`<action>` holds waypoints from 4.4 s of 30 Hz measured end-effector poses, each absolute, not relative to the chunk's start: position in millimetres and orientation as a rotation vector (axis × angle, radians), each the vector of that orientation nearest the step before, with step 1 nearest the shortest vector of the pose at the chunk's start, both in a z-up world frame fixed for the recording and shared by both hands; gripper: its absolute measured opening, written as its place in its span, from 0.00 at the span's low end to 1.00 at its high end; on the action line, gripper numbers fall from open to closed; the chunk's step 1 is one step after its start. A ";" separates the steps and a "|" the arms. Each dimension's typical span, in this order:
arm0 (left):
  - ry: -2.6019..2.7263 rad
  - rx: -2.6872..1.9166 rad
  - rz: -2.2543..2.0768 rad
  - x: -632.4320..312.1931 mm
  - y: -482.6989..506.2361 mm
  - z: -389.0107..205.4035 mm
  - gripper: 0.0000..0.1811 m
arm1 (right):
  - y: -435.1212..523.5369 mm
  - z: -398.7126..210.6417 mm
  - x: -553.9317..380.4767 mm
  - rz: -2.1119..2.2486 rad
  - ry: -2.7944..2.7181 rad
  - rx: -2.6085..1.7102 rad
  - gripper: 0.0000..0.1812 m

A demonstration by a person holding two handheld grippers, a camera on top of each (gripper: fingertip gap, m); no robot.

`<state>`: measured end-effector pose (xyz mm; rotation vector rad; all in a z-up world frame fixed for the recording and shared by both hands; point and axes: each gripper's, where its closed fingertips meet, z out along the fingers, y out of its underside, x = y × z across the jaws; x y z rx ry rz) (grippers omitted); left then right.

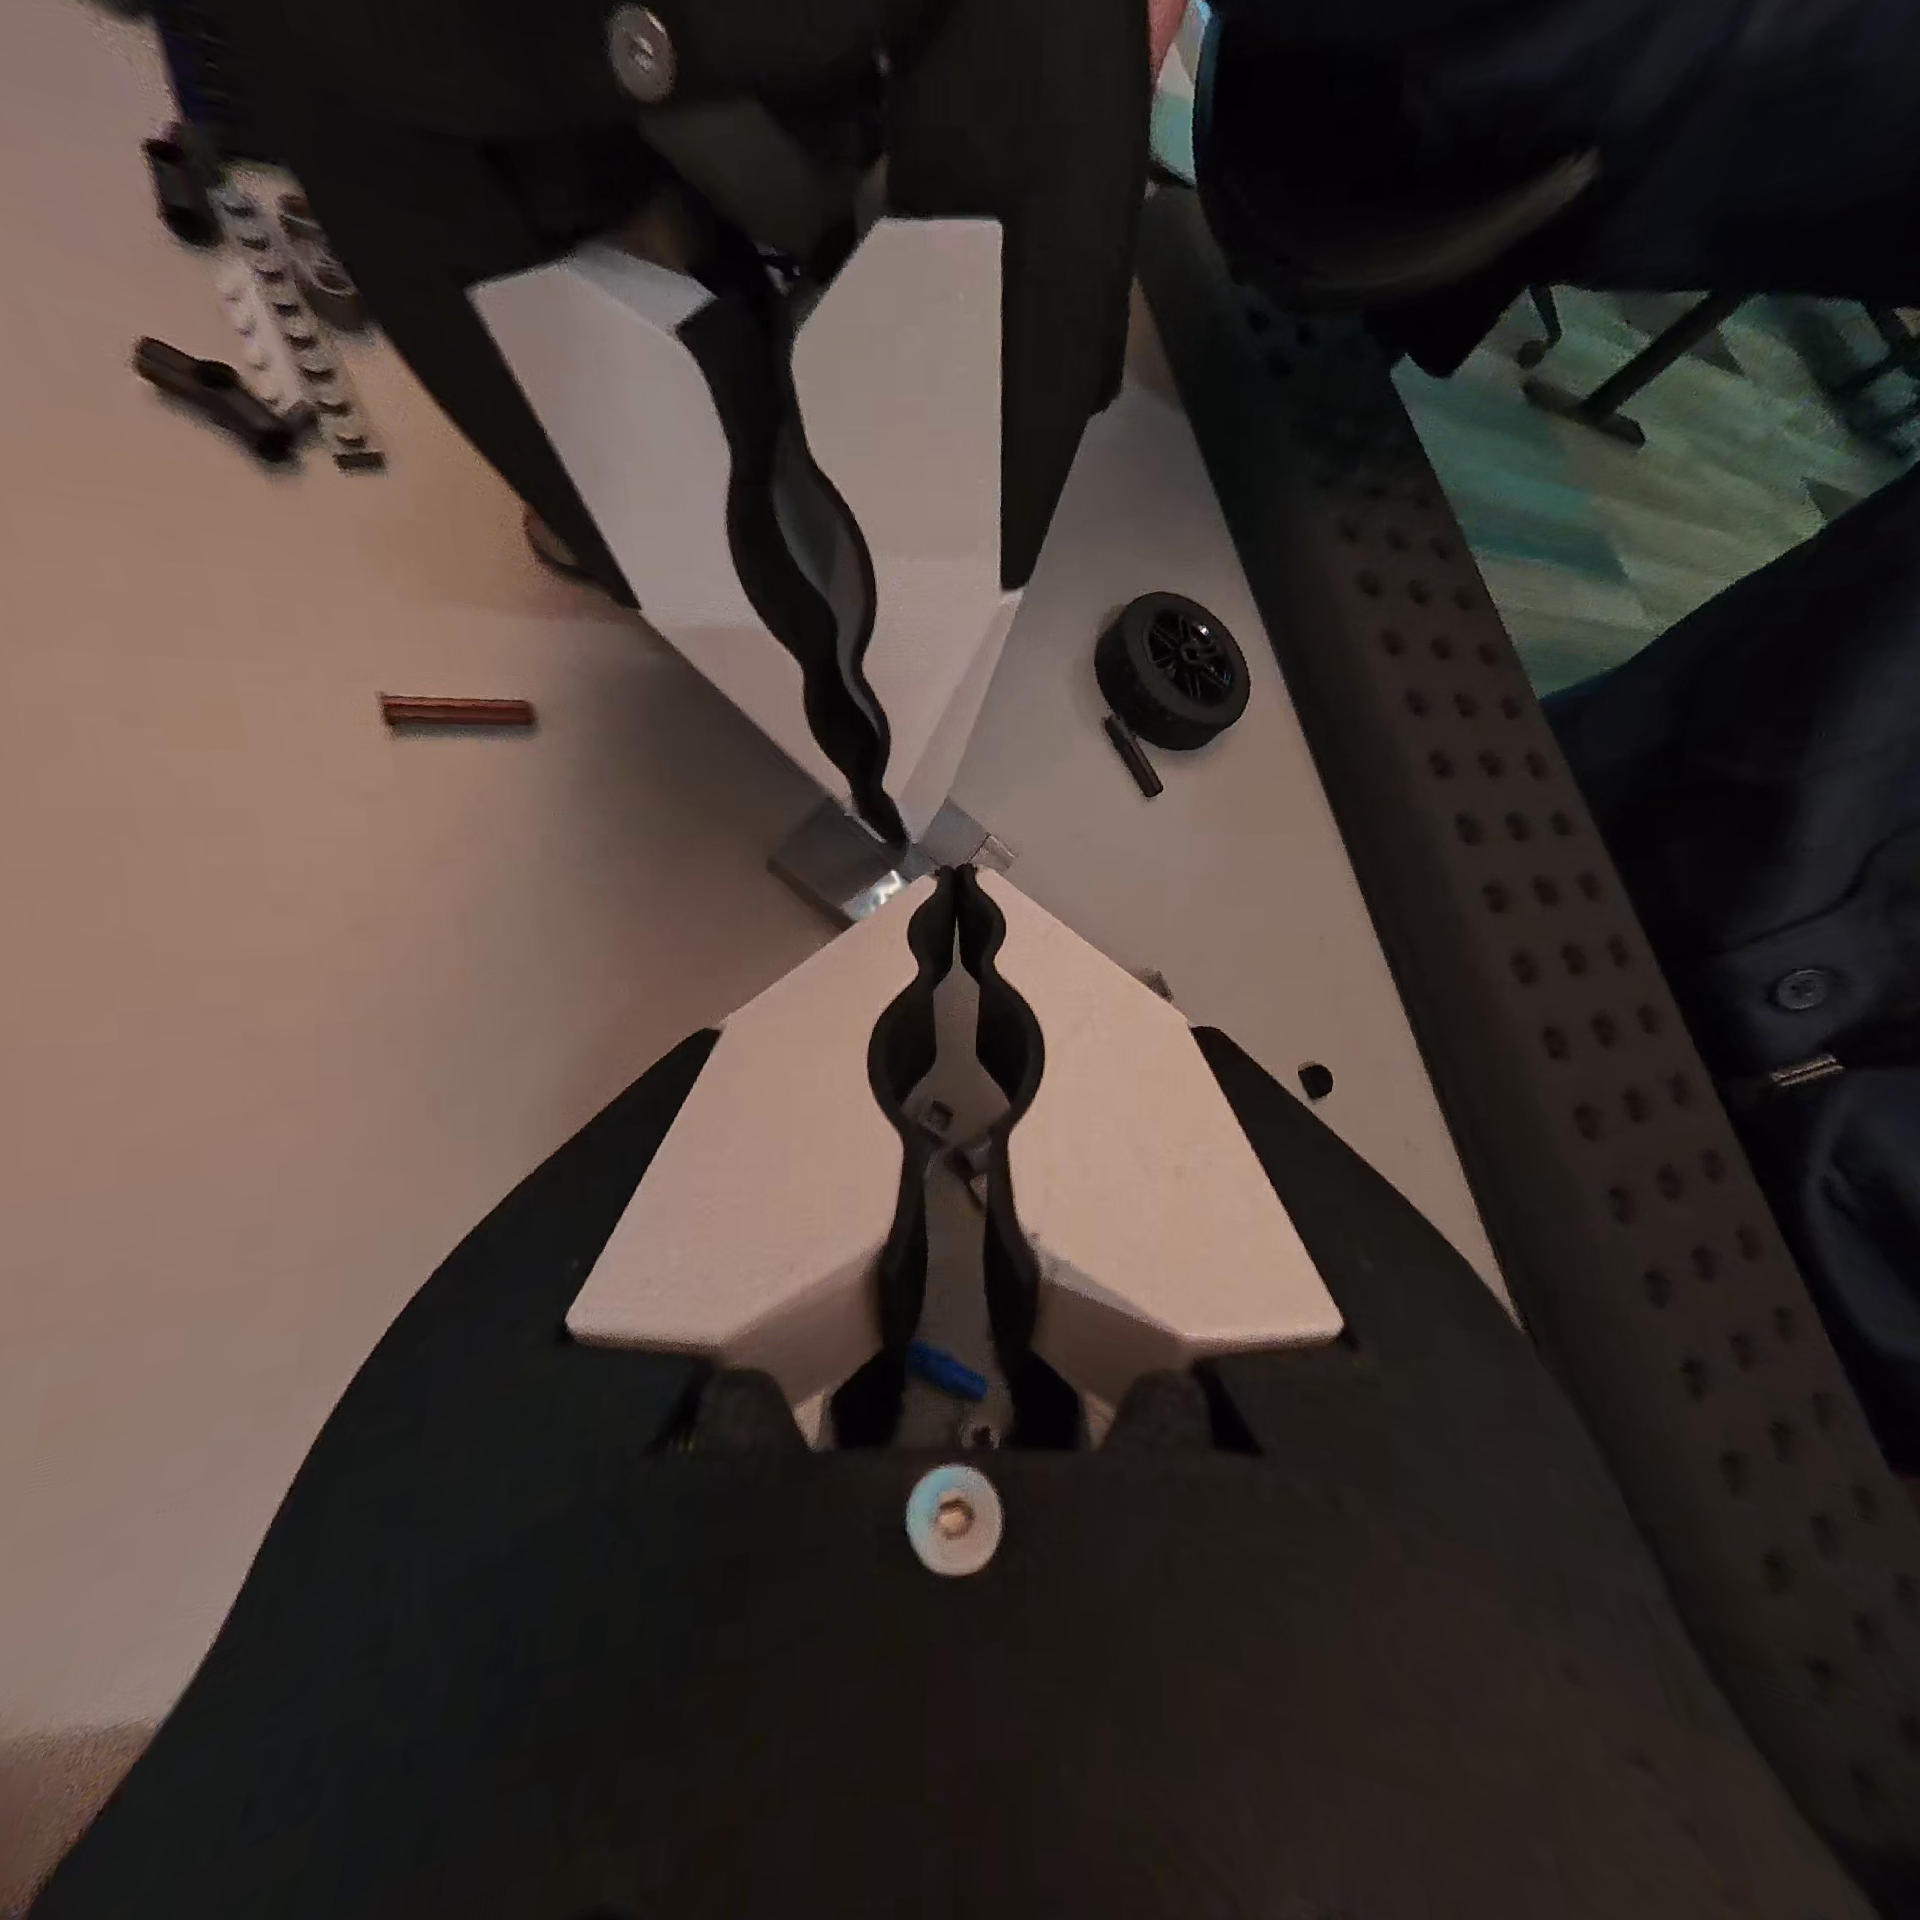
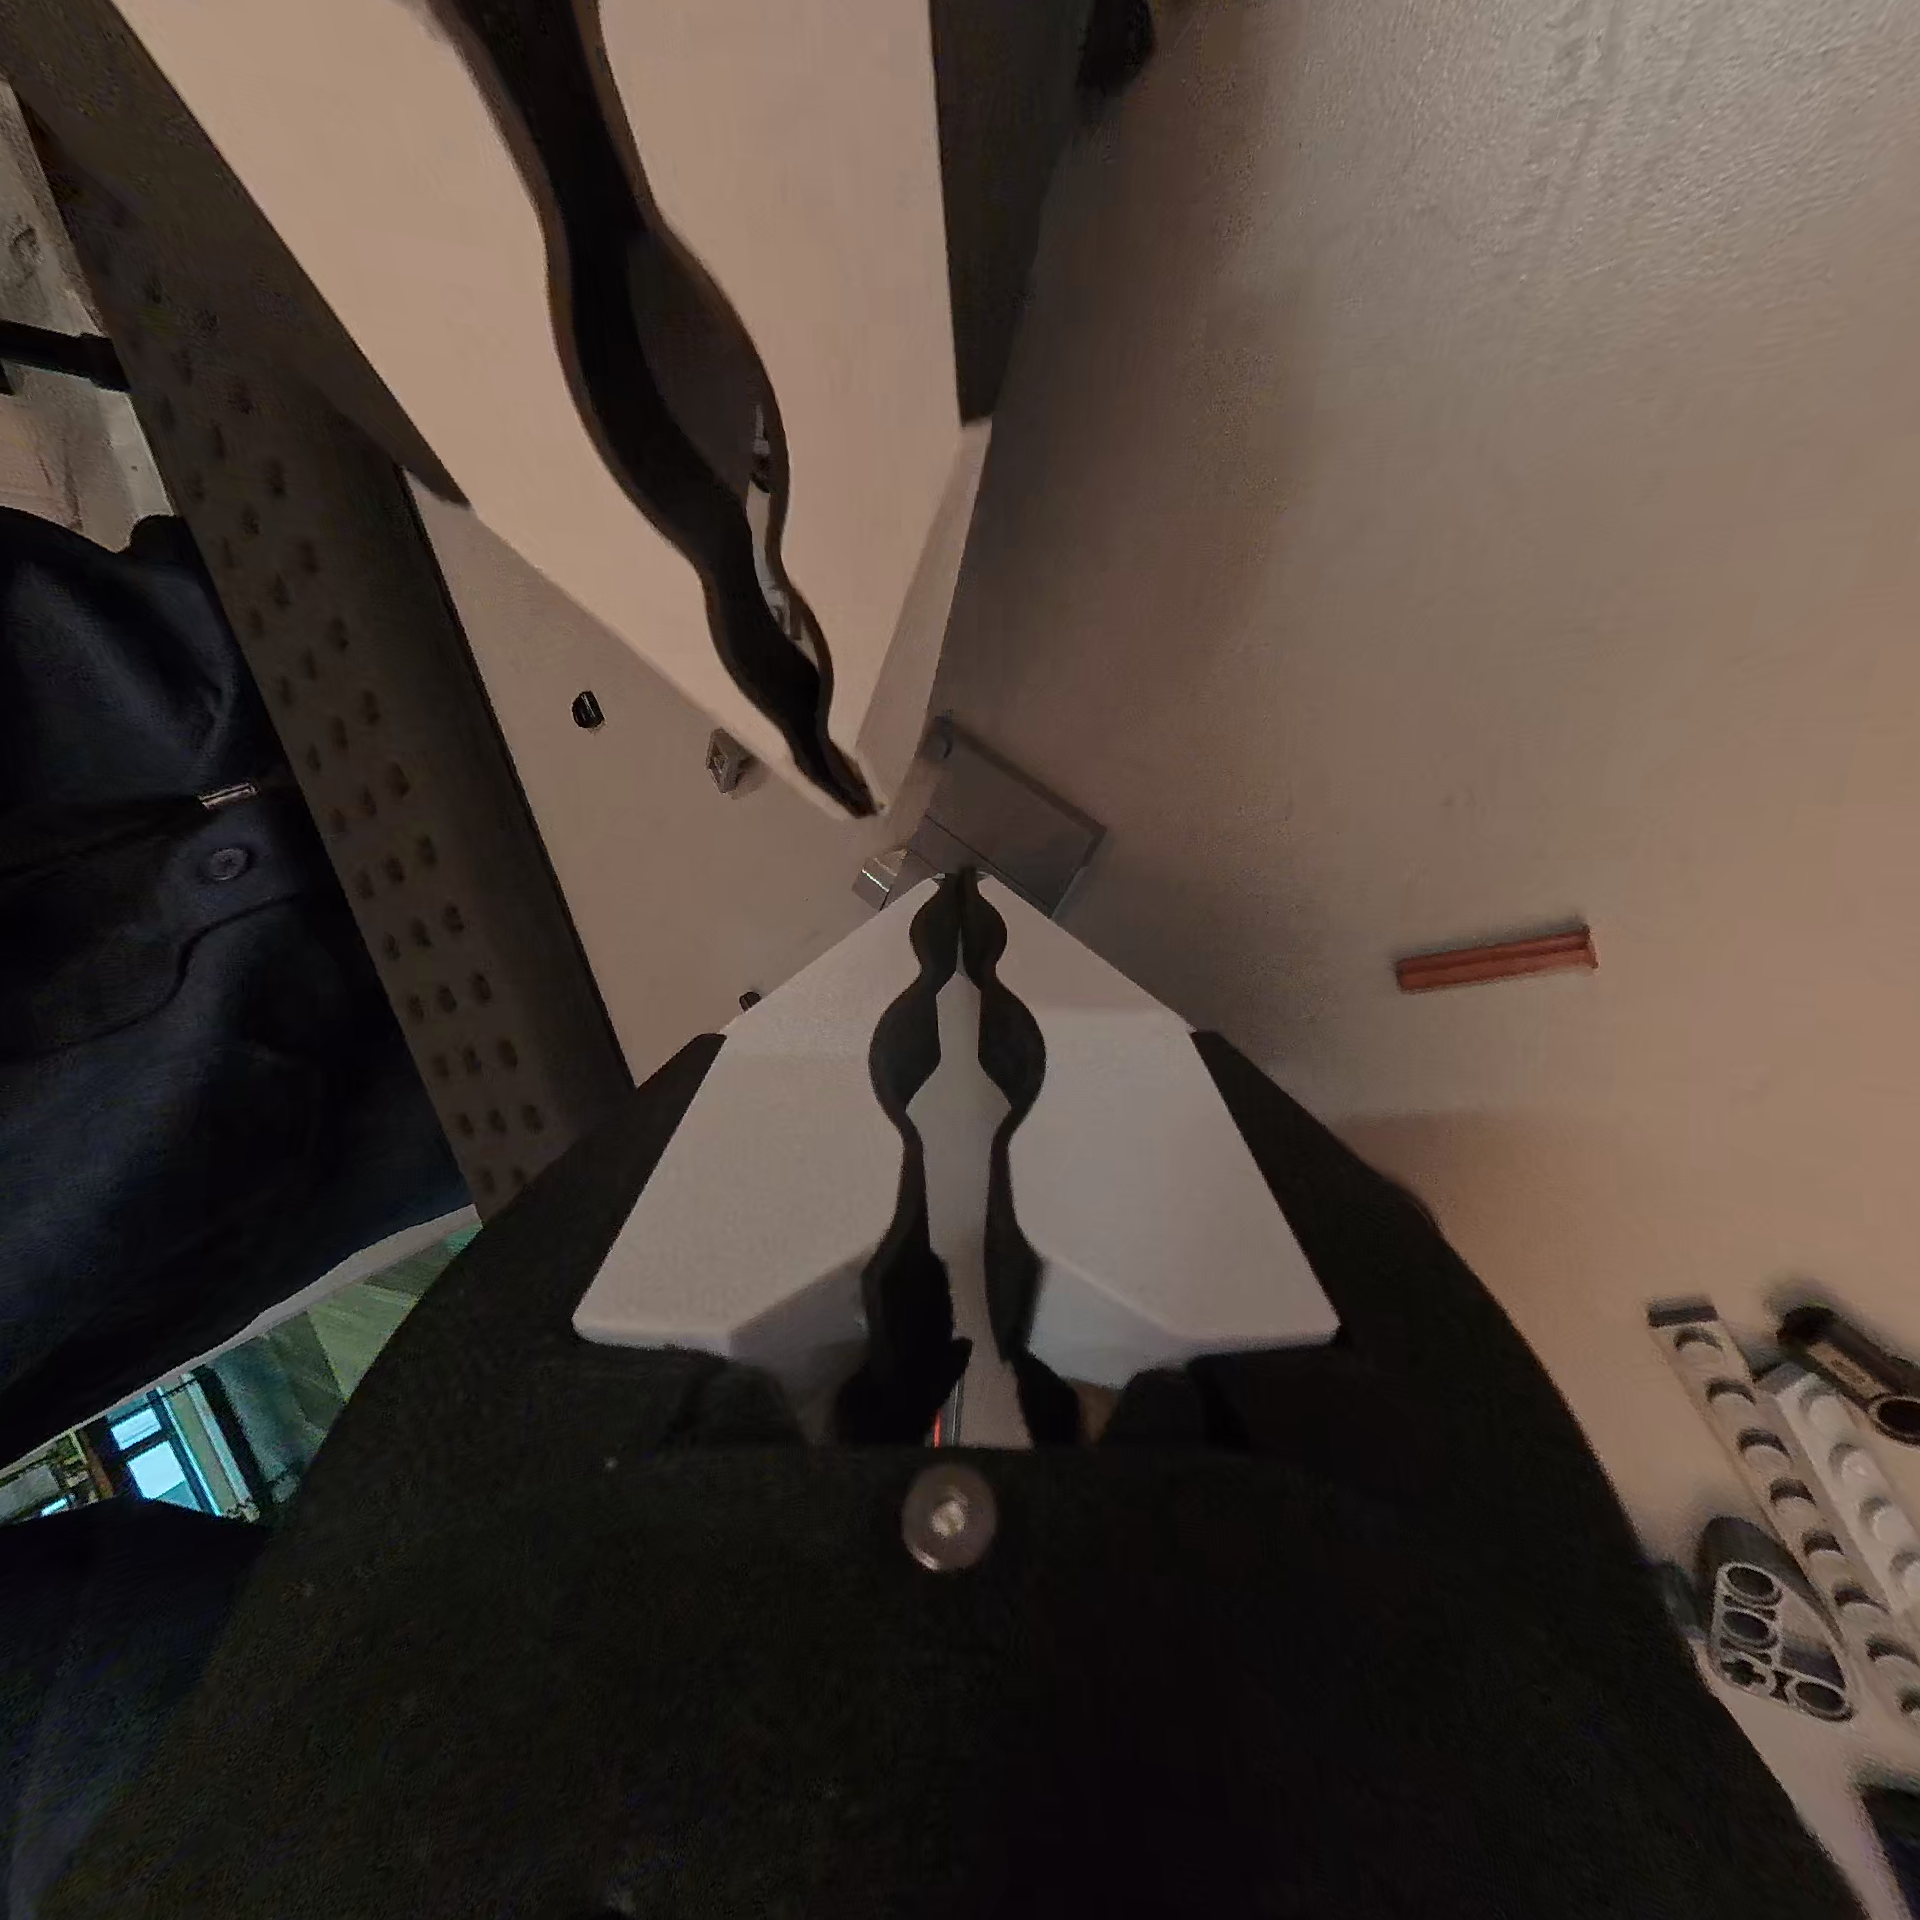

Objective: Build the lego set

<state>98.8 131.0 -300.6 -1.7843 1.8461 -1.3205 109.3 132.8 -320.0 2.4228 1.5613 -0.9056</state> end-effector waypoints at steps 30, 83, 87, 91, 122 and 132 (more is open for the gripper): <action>1.740 -1.911 -1.043 70.8 175.0 -298.9 0.01 | 160.2 -290.6 100.2 -0.949 1.892 2.504 0.06; 2.104 -1.716 -0.403 -31.9 113.8 -324.5 0.06 | 233.5 -284.6 125.8 -0.437 1.978 2.975 0.07; 2.083 -1.708 -0.447 -28.6 115.5 -326.1 0.07 | 233.3 -284.1 126.1 -0.443 1.979 2.972 0.07; 2.072 -1.727 -0.499 -28.0 115.7 -326.2 0.05 | 233.2 -283.2 126.4 -0.451 1.980 2.970 0.07; 1.376 -1.582 -1.619 17.8 113.1 -221.1 0.02 | 131.2 -200.8 23.7 -1.142 2.873 2.355 0.09; 1.291 -1.551 -1.817 23.3 111.6 -212.9 0.02 | 119.2 -210.9 15.9 -0.768 3.213 2.168 0.04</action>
